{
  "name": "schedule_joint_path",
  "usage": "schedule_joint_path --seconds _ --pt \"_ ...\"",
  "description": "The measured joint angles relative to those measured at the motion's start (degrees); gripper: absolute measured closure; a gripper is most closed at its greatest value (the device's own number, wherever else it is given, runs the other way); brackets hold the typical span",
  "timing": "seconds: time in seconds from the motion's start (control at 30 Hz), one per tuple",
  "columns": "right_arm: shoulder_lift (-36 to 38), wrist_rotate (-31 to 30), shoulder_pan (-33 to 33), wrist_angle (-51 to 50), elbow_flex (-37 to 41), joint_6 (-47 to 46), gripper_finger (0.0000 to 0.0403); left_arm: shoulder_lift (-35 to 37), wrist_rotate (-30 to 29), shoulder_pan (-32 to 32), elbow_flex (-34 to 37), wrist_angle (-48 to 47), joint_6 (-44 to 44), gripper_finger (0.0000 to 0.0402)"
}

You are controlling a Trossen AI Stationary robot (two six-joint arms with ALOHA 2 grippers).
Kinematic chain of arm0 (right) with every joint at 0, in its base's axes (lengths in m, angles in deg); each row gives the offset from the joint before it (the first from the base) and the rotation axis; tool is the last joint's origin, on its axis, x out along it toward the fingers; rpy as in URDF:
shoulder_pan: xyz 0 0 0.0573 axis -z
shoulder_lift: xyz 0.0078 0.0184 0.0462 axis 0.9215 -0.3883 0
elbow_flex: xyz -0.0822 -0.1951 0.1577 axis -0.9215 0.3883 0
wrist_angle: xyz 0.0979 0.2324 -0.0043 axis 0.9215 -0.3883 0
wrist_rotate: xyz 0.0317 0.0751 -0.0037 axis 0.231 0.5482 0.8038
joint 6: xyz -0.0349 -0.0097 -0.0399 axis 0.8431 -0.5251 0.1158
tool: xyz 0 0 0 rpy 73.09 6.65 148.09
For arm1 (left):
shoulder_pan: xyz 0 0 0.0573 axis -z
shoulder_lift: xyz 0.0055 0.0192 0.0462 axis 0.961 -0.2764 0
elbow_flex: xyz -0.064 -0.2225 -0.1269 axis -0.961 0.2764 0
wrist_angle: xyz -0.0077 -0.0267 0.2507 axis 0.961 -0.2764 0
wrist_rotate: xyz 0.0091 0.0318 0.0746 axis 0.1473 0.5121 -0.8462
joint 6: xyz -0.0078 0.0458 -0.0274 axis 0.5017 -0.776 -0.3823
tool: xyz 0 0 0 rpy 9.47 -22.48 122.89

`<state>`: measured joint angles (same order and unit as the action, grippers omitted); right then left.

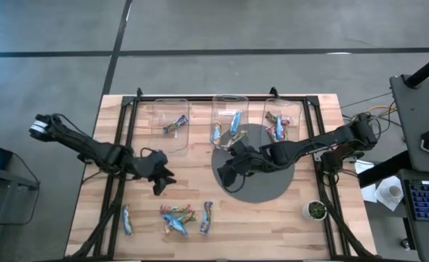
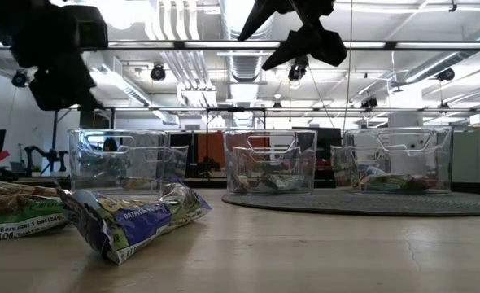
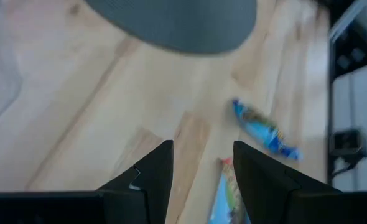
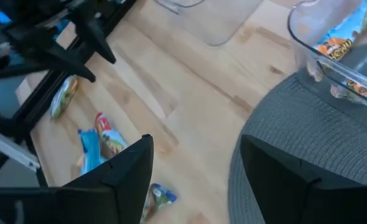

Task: Pick and place Granola Bars by type
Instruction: Put the yellow granola bar into the middle transparent bin

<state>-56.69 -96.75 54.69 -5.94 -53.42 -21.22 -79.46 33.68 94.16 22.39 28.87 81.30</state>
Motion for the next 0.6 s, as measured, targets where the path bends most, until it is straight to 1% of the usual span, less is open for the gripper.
schedule_joint_path --seconds 0.2,0.37,0.5,0.6 --pt "1.5 0.4 -0.1 -0.6 0.0 4.8 0.0172 -6.7 0.0 2.3 0.0 0.0 1.3 0.0252" --pt "3.2 0.7 -0.1 -1.1 0.0 7.7 0.0172 -11.6 0.5 3.4 0.0 1.5 4.4 0.0252" --pt "4.0 0.9 -0.1 -3.3 0.0 9.1 0.0172 -13.9 0.7 5.6 0.0 3.8 6.8 0.0252" --pt "4.0 0.9 -0.1 -6.5 0.2 9.0 0.0172 -14.2 0.7 7.2 0.0 4.4 10.9 0.0252"
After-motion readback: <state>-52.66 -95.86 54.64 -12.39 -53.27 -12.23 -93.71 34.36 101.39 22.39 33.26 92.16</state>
